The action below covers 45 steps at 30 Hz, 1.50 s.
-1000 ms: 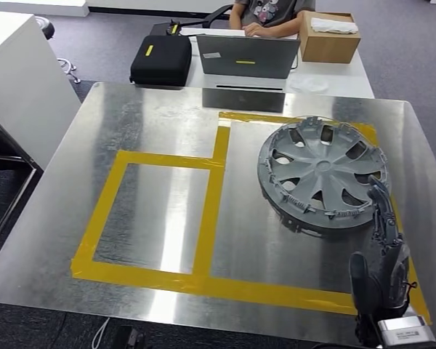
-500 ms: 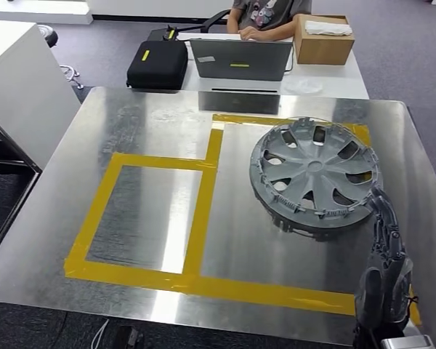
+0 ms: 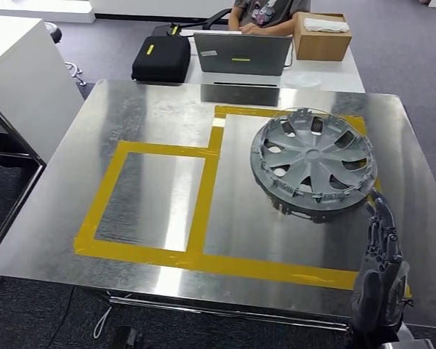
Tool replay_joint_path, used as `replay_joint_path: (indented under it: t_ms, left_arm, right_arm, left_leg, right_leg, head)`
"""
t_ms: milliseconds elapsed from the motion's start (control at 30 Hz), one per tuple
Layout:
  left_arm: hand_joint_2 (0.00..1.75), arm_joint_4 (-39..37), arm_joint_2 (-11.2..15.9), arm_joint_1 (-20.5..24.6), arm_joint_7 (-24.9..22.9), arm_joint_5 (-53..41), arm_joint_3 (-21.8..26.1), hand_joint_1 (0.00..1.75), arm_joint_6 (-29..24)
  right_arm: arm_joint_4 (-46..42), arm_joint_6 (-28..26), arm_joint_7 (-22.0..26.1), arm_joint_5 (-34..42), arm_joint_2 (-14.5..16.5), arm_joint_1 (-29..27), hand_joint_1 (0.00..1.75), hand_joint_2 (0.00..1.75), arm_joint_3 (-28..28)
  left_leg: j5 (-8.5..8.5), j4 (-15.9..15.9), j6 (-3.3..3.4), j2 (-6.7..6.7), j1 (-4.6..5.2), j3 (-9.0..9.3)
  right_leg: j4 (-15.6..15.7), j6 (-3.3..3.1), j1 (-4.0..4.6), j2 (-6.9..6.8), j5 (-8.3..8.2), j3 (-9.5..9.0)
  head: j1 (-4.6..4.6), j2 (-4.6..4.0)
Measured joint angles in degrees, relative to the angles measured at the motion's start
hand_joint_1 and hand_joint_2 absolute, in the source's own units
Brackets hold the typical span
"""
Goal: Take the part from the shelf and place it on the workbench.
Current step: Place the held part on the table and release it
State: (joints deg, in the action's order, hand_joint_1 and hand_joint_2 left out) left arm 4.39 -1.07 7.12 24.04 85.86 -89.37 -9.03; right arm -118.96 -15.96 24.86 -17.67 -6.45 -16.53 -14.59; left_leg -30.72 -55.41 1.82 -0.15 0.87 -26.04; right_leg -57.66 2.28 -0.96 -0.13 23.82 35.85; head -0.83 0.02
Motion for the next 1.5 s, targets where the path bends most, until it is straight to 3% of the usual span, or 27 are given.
replay_joint_path:
  t_ms: [33, 67, 167, 200, 233, 267, 333, 400, 467, 533, 567, 667, 700, 733, 767, 833, 900, 933, 1000, 1067, 1167, 1200, 1233, 1300, 1367, 1433, 1500]
  left_arm:
    - [0.0, 0.0, 0.01, -0.04, 0.0, 0.04, 0.01, 0.0, -0.05]
    - [0.0, 0.0, 0.03, -0.06, 0.01, 0.05, 0.03, 0.0, -0.08]
    - [0.0, 0.0, -0.11, -0.1, 0.04, 0.05, 0.08, 0.0, -0.1]
    - [0.0, 0.0, -0.19, -0.13, 0.04, 0.05, 0.09, 0.0, -0.1]
    - [0.0, 0.0, -0.21, -0.15, 0.04, 0.05, 0.12, 0.0, -0.1]
    - [0.0, 0.0, -0.23, -0.15, 0.04, 0.05, 0.15, 0.0, -0.1]
    - [0.0, 0.0, -0.27, -0.15, 0.04, 0.08, 0.2, 0.0, -0.1]
    - [0.0, 0.0, -0.31, -0.14, 0.06, 0.11, 0.23, 0.0, -0.1]
    - [0.0, 0.0, -0.29, -0.15, 0.08, 0.13, 0.27, 0.0, -0.12]
    - [0.0, 0.0, -0.23, -0.22, 0.09, 0.2, 0.3, 0.0, -0.13]
    - [0.0, 0.0, -0.22, -0.28, 0.09, 0.26, 0.31, 0.0, -0.13]
    - [0.0, 0.0, -0.21, -0.38, 0.1, 0.38, 0.32, 0.0, -0.13]
    - [0.0, 0.0, -0.2, -0.38, 0.1, 0.39, 0.33, 0.0, -0.12]
    - [0.0, 0.0, -0.19, -0.36, 0.12, 0.39, 0.33, 0.0, -0.12]
    - [0.0, 0.0, -0.18, -0.35, 0.13, 0.42, 0.34, 0.0, -0.11]
    - [0.0, 0.0, -0.16, -0.33, 0.17, 0.47, 0.34, 0.0, -0.1]
    - [0.0, 0.0, -0.09, -0.29, 0.2, 0.55, 0.34, 0.0, -0.1]
    - [0.0, 0.0, -0.06, -0.28, 0.23, 0.62, 0.35, 0.0, -0.1]
    - [0.0, 0.0, -0.02, -0.31, 0.27, 0.85, 0.36, 0.0, -0.1]
    - [0.0, 0.0, 0.02, -0.32, 0.31, 1.01, 0.37, 0.0, -0.08]
    - [0.0, 0.0, -0.05, -0.27, 0.35, 1.02, 0.37, 0.0, -0.02]
    - [0.0, 0.0, -0.09, -0.28, 0.35, 1.02, 0.37, 0.0, -0.01]
    - [0.0, 0.0, -0.11, -0.28, 0.35, 1.02, 0.37, 0.0, 0.0]
    - [0.0, 0.0, -0.15, -0.28, 0.35, 1.02, 0.37, 0.0, 0.0]
    - [0.0, 0.0, -0.21, -0.27, 0.35, 1.04, 0.37, 0.0, 0.0]
    - [0.0, 0.0, -0.24, -0.27, 0.37, 1.08, 0.37, 0.0, 0.0]
    - [0.0, 0.0, -0.21, -0.31, 0.4, 1.09, 0.38, 0.0, 0.01]
  right_arm:
    - [-0.06, -0.2, 0.01, 0.02, 0.0, -0.18, 0.0, 0.0, -0.02]
    - [-0.1, -0.36, 0.01, 0.04, 0.0, -0.35, 0.0, 0.0, -0.03]
    - [-0.16, -0.62, -0.02, 0.09, 0.0, -0.62, 0.0, 0.0, -0.09]
    - [-0.16, -0.65, -0.02, 0.1, 0.0, -0.65, 0.0, 0.0, -0.11]
    - [-0.16, -0.68, -0.03, 0.12, 0.0, -0.69, 0.0, 0.0, -0.13]
    - [-0.16, -0.74, -0.03, 0.14, 0.0, -0.7, 0.0, 0.0, -0.13]
    - [-0.16, -0.94, -0.03, 0.14, 0.0, -0.67, 0.0, 0.0, -0.14]
    - [-0.2, -1.16, -0.03, 0.15, 0.0, -0.62, 0.0, 0.0, -0.14]
    - [-0.27, -1.27, -0.03, 0.16, 0.0, -0.69, 0.0, 0.0, -0.14]
    - [-0.3, -1.32, -0.03, 0.16, 0.0, -0.8, 0.0, 0.0, -0.14]
    - [-0.3, -1.35, -0.05, 0.17, 0.0, -0.82, 0.0, 0.0, -0.14]
    - [-0.31, -1.62, -0.06, 0.19, 0.0, -0.81, 0.0, 0.0, -0.13]
    - [-0.31, -1.72, -0.05, 0.2, 0.0, -0.81, 0.0, 0.0, -0.13]
    - [-0.31, -1.8, -0.05, 0.25, 0.0, -0.8, 0.0, 0.0, -0.13]
    - [-0.31, -1.87, -0.05, 0.33, 0.0, -0.79, 0.0, 0.0, -0.13]
    - [-0.31, -1.98, -0.05, 0.53, 0.0, -0.76, 0.0, 0.0, -0.14]
    - [-0.32, -2.11, -0.03, 0.65, 0.0, -0.71, 0.0, 0.0, -0.14]
    - [-0.33, -2.16, -0.02, 0.69, 0.0, -0.66, 0.0, 0.0, -0.15]
    - [-0.33, -2.25, -0.03, 0.79, 0.0, -0.63, 0.0, 0.0, -0.22]
    - [-0.34, -2.34, -0.06, 0.92, 0.0, -0.64, 0.0, 0.0, -0.32]
    - [-0.35, -2.41, -0.11, 1.04, 0.0, -0.62, 0.0, 0.0, -0.47]
    - [-0.35, -2.42, -0.13, 1.05, 0.0, -0.62, 0.0, 0.0, -0.52]
    - [-0.35, -2.42, -0.15, 1.07, 0.0, -0.63, 0.0, 0.0, -0.56]
    - [-0.35, -2.42, -0.16, 1.08, 0.0, -0.62, 0.0, 0.0, -0.61]
    - [-0.39, -2.46, -0.16, 1.09, 0.0, -0.56, 0.0, 0.0, -0.65]
    - [-0.56, -2.52, -0.15, 1.09, 0.0, -0.47, 0.0, 0.0, -0.66]
    - [-0.73, -2.57, -0.15, 1.09, 0.0, -0.5, 0.0, 0.0, -0.67]
  left_leg:
    - [0.69, 0.28, 0.32, 0.1, -0.12, -0.42]
    - [1.48, 0.56, 0.66, 0.22, -0.27, -1.03]
    - [3.36, 0.46, 1.18, 0.5, -0.27, -3.46]
    - [3.87, 0.3, 1.17, 0.57, -0.22, -4.27]
    - [4.35, 0.1, 1.13, 0.64, -0.2, -5.07]
    - [4.76, -0.16, 1.03, 0.69, -0.2, -5.87]
    - [5.37, -0.96, 0.68, 0.72, -0.22, -7.29]
    - [5.83, -1.93, 0.16, 0.7, -0.1, -8.36]
    - [6.48, -2.42, -0.44, 0.68, -0.02, -8.88]
    - [6.28, -2.9, -1.1, 0.61, -0.16, -9.25]
    - [4.88, -3.92, -1.45, 0.54, -0.25, -9.59]
    - [-3.24, -12.58, -2.4, 0.42, -0.63, -11.36]
    - [-4.89, -15.76, -2.57, 0.42, -0.74, -11.69]
    - [-5.15, -17.65, -2.64, 0.42, -0.82, -11.45]
    - [-4.15, -17.62, -2.6, 0.42, -0.86, -10.42]
    - [-0.96, -11.8, -2.17, 0.35, -0.86, -5.94]
    - [-0.09, -4.1, -1.56, 0.2, -0.68, -1.3]
    - [-0.31, -1.84, -1.3, 0.14, -0.55, -0.17]
    - [-0.16, -0.68, -0.78, 0.14, -0.41, -0.37]
    - [0.95, -0.3, 0.11, 0.36, -0.51, -1.46]
    - [2.91, -0.17, 1.11, 0.64, -0.45, -3.76]
    - [3.57, -0.25, 1.19, 0.69, -0.34, -4.63]
    - [4.24, -0.36, 1.22, 0.74, -0.24, -5.57]
    - [5.43, -0.8, 1.08, 0.81, -0.16, -7.52]
    - [6.4, -1.58, 0.73, 0.79, -0.07, -9.13]
    - [7.32, -2.3, 0.23, 0.72, 0.07, -10.08]
    - [8.41, -2.42, -0.36, 0.7, 0.06, -10.57]
  right_leg:
    - [-0.26, 0.27, -0.01, 0.02, 0.61, 0.44]
    - [-1.5, 0.48, 0.02, 0.07, 2.38, 1.15]
    - [-11.38, 0.94, -0.01, 0.12, 10.51, 3.9]
    - [-14.46, 1.08, -0.02, 0.11, 11.48, 4.2]
    - [-15.93, 1.18, -0.02, 0.1, 11.1, 3.73]
    - [-15.33, 1.24, -0.04, 0.08, 9.75, 2.28]
    - [-8.43, 1.22, -0.1, 0.04, 7.17, -3.35]
    - [-0.5, 0.88, -0.02, 0.1, 7.55, -8.84]
    - [2.24, 0.27, 0.19, 0.17, 8.38, -10.13]
    - [2.2, -0.53, 0.06, -0.01, 7.75, -9.15]
    - [2.23, -1.0, -0.02, -0.13, 7.31, -8.74]
    - [2.18, -1.74, -0.07, -0.35, 5.78, -7.32]
    - [2.03, -1.74, -0.05, -0.37, 5.24, -6.71]
    - [1.8, -1.71, -0.03, -0.39, 4.75, -6.01]
    - [1.47, -1.67, -0.02, -0.39, 4.31, -5.15]
    - [0.71, -1.45, -0.03, -0.36, 3.68, -3.66]
    - [0.18, -1.01, 0.09, -0.35, 3.06, -2.68]
    - [0.1, -0.72, 0.12, -0.36, 2.64, -2.34]
    - [0.22, -0.02, 0.12, -0.38, 1.66, -1.77]
    - [-0.58, 0.59, 0.02, -0.25, 2.93, -0.92]
    - [-8.79, 1.08, -0.08, -0.07, 10.93, 1.59]
    - [-12.39, 1.18, -0.09, -0.06, 12.72, 2.21]
    - [-14.98, 1.25, -0.09, -0.06, 13.04, 2.3]
    - [-14.74, 1.26, -0.08, -0.06, 10.04, -0.05]
    - [-7.28, 1.09, -0.05, -0.07, 7.55, -6.06]
    - [0.78, 0.72, 0.06, -0.02, 8.53, -11.4]
    - [3.43, 0.14, 0.23, 0.01, 9.29, -12.3]
  head:
    - [0.01, 0.0]
    - [-0.05, 0.0]
    - [-0.19, 0.0]
    - [-0.19, 0.0]
    - [-0.18, 0.0]
    - [-0.18, 0.0]
    - [-0.19, 0.0]
    - [-0.19, 0.0]
    - [-0.18, 0.0]
    - [-0.19, 0.0]
    - [-0.13, 0.0]
    - [0.06, 0.0]
    - [0.07, 0.0]
    - [0.07, 0.0]
    - [0.07, 0.0]
    - [0.07, 0.0]
    - [0.04, 0.0]
    - [0.03, -0.01]
    - [0.01, -0.01]
    - [-0.09, 0.0]
    - [-0.45, -0.01]
    - [-0.49, -0.01]
    - [-0.52, -0.01]
    - [-0.54, -0.01]
    - [-0.57, -0.01]
    - [-0.56, 0.0]
    - [-0.54, -0.01]
